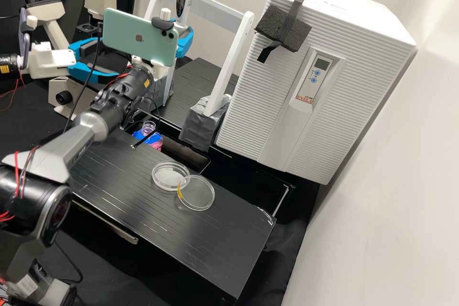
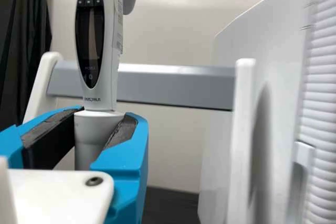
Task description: Use the pipette
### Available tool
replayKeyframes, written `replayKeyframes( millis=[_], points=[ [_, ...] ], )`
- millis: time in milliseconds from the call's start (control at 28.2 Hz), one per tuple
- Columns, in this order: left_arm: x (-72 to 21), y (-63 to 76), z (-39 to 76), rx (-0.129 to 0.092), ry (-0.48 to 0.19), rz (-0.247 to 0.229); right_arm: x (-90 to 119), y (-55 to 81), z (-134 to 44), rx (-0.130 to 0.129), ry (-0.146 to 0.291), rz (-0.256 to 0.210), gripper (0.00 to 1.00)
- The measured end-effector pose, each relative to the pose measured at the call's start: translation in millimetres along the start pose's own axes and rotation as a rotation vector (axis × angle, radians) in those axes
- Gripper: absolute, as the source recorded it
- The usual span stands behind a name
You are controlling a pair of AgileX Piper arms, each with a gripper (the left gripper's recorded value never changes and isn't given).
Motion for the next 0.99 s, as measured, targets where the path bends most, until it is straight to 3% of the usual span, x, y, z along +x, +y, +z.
replayKeyframes(
  millis=[106,425,814,991],
  points=[
    [-2.9,7.7,1.1,0.000,-0.004,0.019,9,1.2,-3.6,-0.016,-0.007,-0.019,0.00],
    [-8.0,19.7,0.8,0.008,-0.003,0.049,35,11.4,-15.9,-0.026,-0.006,-0.029,0.00],
    [-8.6,21.3,1.4,0.009,-0.004,0.054,61,3.2,-8.6,0.019,-0.079,-0.132,0.00],
    [-8.6,21.3,1.4,0.009,-0.004,0.054,67,3.8,-5.1,0.027,-0.097,-0.139,0.00]
  ],
)
